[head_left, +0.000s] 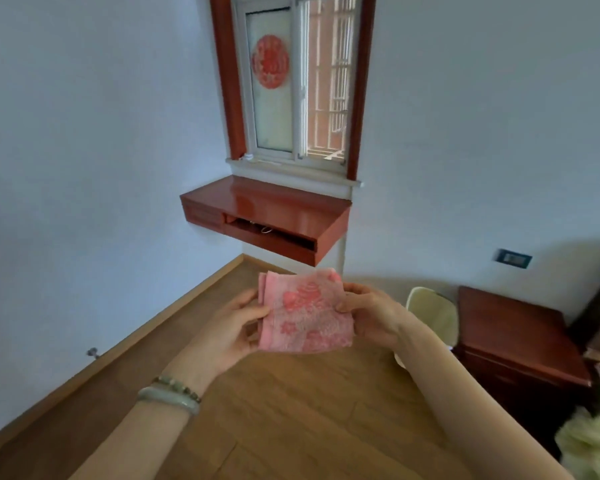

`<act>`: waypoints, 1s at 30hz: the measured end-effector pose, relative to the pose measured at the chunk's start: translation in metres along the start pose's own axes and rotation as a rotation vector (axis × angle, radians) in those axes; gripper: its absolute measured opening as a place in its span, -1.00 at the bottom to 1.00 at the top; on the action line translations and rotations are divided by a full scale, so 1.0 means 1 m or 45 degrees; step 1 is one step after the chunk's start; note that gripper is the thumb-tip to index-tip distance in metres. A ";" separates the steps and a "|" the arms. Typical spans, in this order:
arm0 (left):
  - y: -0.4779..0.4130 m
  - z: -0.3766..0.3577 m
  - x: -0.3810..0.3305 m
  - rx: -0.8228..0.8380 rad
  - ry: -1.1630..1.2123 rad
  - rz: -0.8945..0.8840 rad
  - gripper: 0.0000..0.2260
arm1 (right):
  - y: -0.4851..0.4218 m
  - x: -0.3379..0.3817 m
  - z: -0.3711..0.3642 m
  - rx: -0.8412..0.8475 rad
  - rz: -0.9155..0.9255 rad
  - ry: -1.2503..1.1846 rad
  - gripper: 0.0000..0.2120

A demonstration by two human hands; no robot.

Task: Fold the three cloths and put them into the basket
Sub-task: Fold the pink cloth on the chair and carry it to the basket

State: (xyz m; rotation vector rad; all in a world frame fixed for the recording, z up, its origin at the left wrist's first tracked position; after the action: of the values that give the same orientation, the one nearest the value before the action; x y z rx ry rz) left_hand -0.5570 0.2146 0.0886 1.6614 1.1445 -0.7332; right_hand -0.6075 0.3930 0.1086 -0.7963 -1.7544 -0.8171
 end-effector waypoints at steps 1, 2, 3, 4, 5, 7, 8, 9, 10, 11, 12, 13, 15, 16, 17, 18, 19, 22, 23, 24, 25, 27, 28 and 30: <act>-0.023 -0.013 -0.002 0.033 -0.020 0.023 -0.66 | -0.005 0.004 0.021 -0.049 0.017 -0.021 -0.54; -0.045 -0.026 -0.005 0.066 -0.040 0.042 -0.67 | -0.011 0.008 0.041 -0.093 0.034 -0.041 -0.56; -0.068 -0.037 -0.008 0.098 -0.061 0.056 -0.67 | -0.018 0.013 0.060 -0.129 0.052 -0.057 -0.58; -0.092 -0.048 -0.011 0.129 -0.084 0.070 -0.67 | -0.025 0.017 0.078 -0.158 0.068 -0.073 -0.59; -0.115 -0.058 -0.014 0.158 -0.109 0.091 -0.67 | -0.033 0.022 0.095 -0.184 0.082 -0.097 -0.59; -0.160 -0.079 -0.021 0.224 -0.143 0.144 -0.67 | -0.049 0.031 0.129 -0.251 0.100 -0.146 -0.58; -0.181 -0.089 -0.025 0.261 -0.152 0.166 -0.67 | -0.057 0.035 0.145 -0.290 0.104 -0.163 -0.59; -0.202 -0.099 -0.029 0.297 -0.153 0.186 -0.66 | -0.065 0.039 0.162 -0.328 0.107 -0.178 -0.60; -0.222 -0.109 -0.034 0.332 -0.146 0.208 -0.67 | -0.073 0.042 0.178 -0.367 0.114 -0.197 -0.63; -0.242 -0.118 -0.038 0.362 -0.142 0.232 -0.67 | -0.080 0.046 0.194 -0.412 0.126 -0.219 -0.65; -0.260 -0.128 -0.041 0.388 -0.147 0.254 -0.67 | -0.086 0.049 0.210 -0.459 0.135 -0.240 -0.67; -0.278 -0.138 -0.043 0.412 -0.157 0.273 -0.67 | -0.091 0.052 0.226 -0.503 0.135 -0.253 -0.66; -0.310 -0.156 -0.042 0.453 -0.162 0.317 -0.68 | -0.100 0.054 0.256 -0.587 0.119 -0.252 -0.64; -0.326 -0.164 -0.039 0.467 -0.158 0.340 -0.68 | -0.104 0.055 0.272 -0.628 0.111 -0.247 -0.63; -0.342 -0.171 -0.037 0.474 -0.157 0.362 -0.68 | -0.108 0.056 0.287 -0.658 0.106 -0.244 -0.64; -0.358 -0.178 -0.034 0.473 -0.160 0.384 -0.68 | -0.113 0.057 0.302 -0.676 0.105 -0.245 -0.64; -0.375 -0.185 -0.030 0.470 -0.164 0.409 -0.68 | -0.118 0.058 0.316 -0.685 0.104 -0.245 -0.63; -0.425 -0.208 -0.021 0.477 -0.192 0.462 -0.69 | -0.135 0.057 0.362 -0.710 0.095 -0.255 -0.53; -0.442 -0.216 -0.018 0.473 -0.203 0.467 -0.69 | -0.142 0.057 0.380 -0.724 0.093 -0.260 -0.51; -0.460 -0.224 -0.017 0.467 -0.214 0.466 -0.68 | -0.149 0.059 0.399 -0.734 0.089 -0.264 -0.49; -0.478 -0.233 -0.015 0.462 -0.223 0.463 -0.68 | -0.157 0.060 0.416 -0.740 0.084 -0.271 -0.48; -0.512 -0.253 -0.014 0.447 -0.236 0.468 -0.69 | -0.173 0.065 0.453 -0.756 0.077 -0.290 -0.48; -0.530 -0.262 -0.013 0.429 -0.240 0.474 -0.70 | -0.181 0.068 0.472 -0.769 0.073 -0.300 -0.49; -0.564 -0.281 -0.012 0.402 -0.254 0.480 -0.72 | -0.195 0.074 0.511 -0.786 0.062 -0.308 -0.54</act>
State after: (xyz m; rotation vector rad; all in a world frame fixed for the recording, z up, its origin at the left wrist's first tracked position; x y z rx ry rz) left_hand -1.0940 0.5314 -0.0063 1.9437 0.5704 -0.8402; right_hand -1.0451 0.7144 0.0096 -1.3853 -1.6898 -1.2991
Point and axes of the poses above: each hand's wrist, its own y-axis away from the middle knuckle, its own z-axis out of the back of the hand, x = y × z, the point moved 10 cm from there along -y, towards the middle knuckle, and after that the axes turned 7 degrees about z, right-handed, at the moved point
